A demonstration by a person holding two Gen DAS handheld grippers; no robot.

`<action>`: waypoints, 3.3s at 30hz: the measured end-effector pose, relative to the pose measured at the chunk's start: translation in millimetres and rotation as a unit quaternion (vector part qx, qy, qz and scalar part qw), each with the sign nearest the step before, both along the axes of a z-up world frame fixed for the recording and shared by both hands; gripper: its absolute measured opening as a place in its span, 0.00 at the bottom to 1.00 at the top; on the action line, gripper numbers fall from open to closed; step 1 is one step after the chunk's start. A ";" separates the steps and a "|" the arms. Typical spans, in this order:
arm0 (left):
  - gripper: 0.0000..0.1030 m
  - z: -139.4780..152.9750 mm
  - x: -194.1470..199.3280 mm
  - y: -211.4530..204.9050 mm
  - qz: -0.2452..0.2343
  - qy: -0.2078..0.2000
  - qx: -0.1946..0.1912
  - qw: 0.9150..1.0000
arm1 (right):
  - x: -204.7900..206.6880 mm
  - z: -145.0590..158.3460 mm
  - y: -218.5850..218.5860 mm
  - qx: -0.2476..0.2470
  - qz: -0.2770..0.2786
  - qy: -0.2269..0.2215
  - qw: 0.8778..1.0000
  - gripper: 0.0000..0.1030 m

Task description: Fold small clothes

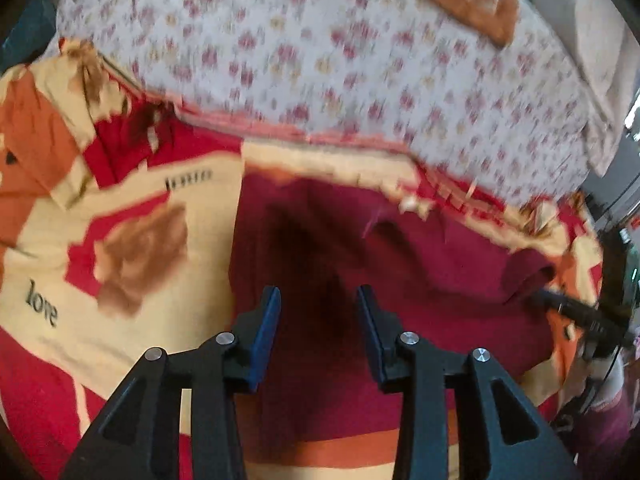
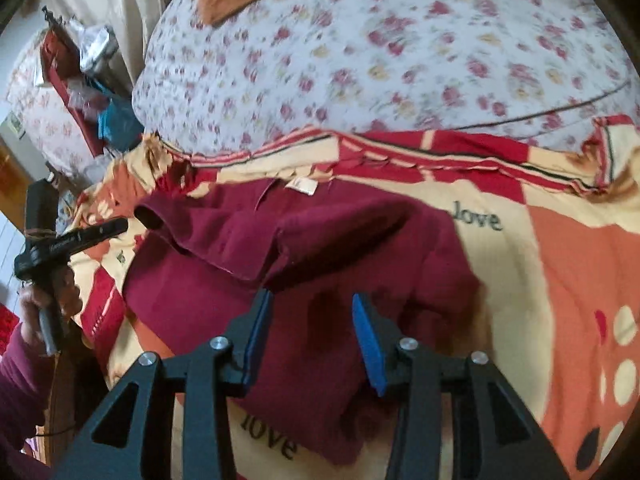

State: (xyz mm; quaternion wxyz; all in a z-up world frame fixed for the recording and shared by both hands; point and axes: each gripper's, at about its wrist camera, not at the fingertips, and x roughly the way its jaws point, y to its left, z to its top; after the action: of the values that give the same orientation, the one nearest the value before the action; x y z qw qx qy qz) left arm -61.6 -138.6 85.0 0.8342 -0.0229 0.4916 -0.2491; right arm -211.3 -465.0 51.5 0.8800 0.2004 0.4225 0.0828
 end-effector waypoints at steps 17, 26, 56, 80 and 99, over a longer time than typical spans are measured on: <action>0.17 -12.5 66.5 -22.3 0.056 0.029 -0.020 0.998 | 87.4 -28.0 -36.5 -0.042 -0.130 0.078 0.988 0.44; 0.17 -21.5 15.6 -23.7 0.025 0.001 0.021 0.999 | 41.9 -14.5 17.1 -0.188 -0.064 0.076 0.977 0.46; 0.17 0.3 -69.3 -25.4 -0.006 -0.096 0.048 0.994 | -19.5 42.1 96.4 -0.293 -0.063 0.007 0.954 0.69; 0.17 -13.6 -54.2 -1.4 0.035 -0.090 0.073 0.993 | -4.2 22.4 73.7 -0.249 -0.076 0.047 0.964 0.69; 0.18 -24.5 -51.8 2.1 0.039 -0.066 0.076 0.994 | -17.6 31.8 57.8 -0.190 -0.054 0.043 0.979 0.66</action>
State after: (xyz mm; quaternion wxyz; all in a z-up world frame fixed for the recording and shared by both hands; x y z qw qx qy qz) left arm -113.5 -136.5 60.4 0.8733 0.0378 0.4516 -0.1789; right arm -228.9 -407.2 83.3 0.8864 0.0551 0.4563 -0.0549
